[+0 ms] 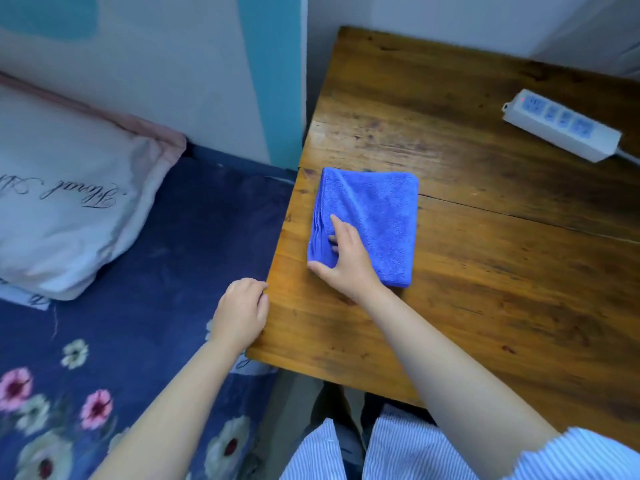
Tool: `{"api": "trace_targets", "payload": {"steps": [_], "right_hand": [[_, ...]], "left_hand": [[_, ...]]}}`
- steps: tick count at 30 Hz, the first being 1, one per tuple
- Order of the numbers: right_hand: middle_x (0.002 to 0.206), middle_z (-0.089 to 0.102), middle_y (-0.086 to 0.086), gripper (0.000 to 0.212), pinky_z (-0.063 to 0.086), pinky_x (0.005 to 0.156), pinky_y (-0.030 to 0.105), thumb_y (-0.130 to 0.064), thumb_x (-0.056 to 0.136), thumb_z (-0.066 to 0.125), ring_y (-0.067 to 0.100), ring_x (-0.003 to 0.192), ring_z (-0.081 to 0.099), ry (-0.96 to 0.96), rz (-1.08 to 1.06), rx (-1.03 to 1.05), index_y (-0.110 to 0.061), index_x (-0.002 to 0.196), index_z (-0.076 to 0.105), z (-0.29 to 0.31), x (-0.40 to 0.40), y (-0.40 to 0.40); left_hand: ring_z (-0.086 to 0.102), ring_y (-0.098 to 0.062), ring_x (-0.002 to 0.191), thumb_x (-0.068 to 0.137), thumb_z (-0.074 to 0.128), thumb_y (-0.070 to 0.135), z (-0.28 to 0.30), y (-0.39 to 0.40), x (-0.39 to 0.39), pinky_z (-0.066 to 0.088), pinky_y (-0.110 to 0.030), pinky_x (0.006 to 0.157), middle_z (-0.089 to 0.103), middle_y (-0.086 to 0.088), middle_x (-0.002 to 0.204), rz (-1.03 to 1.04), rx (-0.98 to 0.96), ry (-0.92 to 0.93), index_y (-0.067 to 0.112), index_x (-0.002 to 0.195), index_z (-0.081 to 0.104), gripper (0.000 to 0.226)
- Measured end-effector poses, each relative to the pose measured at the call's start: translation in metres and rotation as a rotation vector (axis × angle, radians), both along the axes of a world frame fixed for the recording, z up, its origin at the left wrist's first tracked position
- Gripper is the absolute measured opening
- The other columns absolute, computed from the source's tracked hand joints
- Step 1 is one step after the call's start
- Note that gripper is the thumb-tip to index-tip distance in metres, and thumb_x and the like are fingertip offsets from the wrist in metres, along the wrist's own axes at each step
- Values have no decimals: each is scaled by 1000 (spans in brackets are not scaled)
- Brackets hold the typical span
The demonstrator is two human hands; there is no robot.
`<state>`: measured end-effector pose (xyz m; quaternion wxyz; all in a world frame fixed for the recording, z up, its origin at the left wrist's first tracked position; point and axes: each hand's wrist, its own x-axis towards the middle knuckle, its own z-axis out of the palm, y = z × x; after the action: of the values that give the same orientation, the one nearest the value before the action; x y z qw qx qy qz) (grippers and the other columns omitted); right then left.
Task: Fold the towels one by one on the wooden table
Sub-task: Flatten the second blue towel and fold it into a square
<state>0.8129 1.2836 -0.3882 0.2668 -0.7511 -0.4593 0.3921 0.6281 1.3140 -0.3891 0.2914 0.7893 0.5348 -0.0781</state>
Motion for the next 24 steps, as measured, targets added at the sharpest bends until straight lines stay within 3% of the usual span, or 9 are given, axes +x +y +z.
{"api": "trace_targets", "payload": {"steps": [3, 5, 7, 9, 12, 15, 20, 22, 24], "right_hand": [[149, 26, 10, 77, 19, 111, 20, -17, 83, 65, 20, 140, 24, -89, 201, -24, -6, 145, 19, 2, 13, -25], [143, 38, 16, 65, 33, 108, 32, -13, 81, 63, 27, 134, 37, -231, 189, 36, -1, 138, 35, 4, 26, -40], [125, 55, 25, 55, 46, 94, 52, -13, 69, 65, 41, 118, 53, -409, 165, 87, 5, 120, 56, 0, 38, -52], [120, 59, 27, 55, 40, 90, 59, -20, 63, 71, 48, 113, 53, -562, 210, 51, 3, 112, 62, -6, 52, -56], [143, 37, 24, 77, 17, 106, 49, -34, 67, 78, 47, 133, 29, -685, 299, -73, -5, 132, 48, -6, 61, -53], [156, -8, 12, 83, -4, 117, 39, -51, 84, 54, 32, 144, -10, -673, 404, -236, -18, 148, 11, -9, 66, -54], [155, -16, 7, 99, -3, 117, 41, -81, 66, 3, 23, 144, -15, -547, 338, -331, -26, 148, 4, -15, 65, -56], [157, -7, 6, 100, 2, 117, 45, -74, 62, -7, 21, 145, -7, -537, 289, -330, -24, 147, 13, -12, 62, -54], [150, 28, 16, 80, 27, 109, 51, -54, 77, 12, 29, 139, 29, -564, 197, -193, -11, 136, 43, -5, 64, -45]], "left_hand": [[54, -24, 108, 97, 42, 21, 9, 1, 26, 39, -30, 84, 62, -3, 101, 146, -80, -91, 8, 119, 57, 30], [56, -23, 94, 94, 48, 28, 14, 2, 48, 37, -28, 75, 54, 5, 78, 219, -120, -176, 9, 118, 55, 31], [56, -23, 98, 91, 52, 36, 15, 4, 70, 40, -31, 79, 57, 2, 87, 242, -147, -206, 12, 126, 48, 43], [53, -24, 111, 89, 54, 41, 14, 5, 90, 42, -33, 86, 58, -5, 115, 248, -141, -171, 12, 132, 41, 53], [48, -28, 120, 94, 48, 31, 6, 8, 107, 41, -35, 92, 52, -9, 131, 284, -124, -132, 9, 133, 40, 45], [48, -30, 120, 98, 41, 24, -5, 11, 105, 40, -35, 93, 51, -11, 131, 310, -144, -145, 7, 131, 43, 37], [48, -32, 117, 100, 34, 24, -17, 11, 98, 41, -38, 89, 52, -13, 128, 286, -119, -29, 7, 129, 43, 35], [45, -30, 121, 99, 36, 24, -16, 8, 100, 39, -38, 94, 47, -12, 132, 297, -84, 2, 8, 132, 39, 37], [39, -29, 124, 97, 40, 21, -15, 5, 103, 36, -37, 98, 42, -11, 135, 246, 19, 12, 9, 137, 36, 41]]}}
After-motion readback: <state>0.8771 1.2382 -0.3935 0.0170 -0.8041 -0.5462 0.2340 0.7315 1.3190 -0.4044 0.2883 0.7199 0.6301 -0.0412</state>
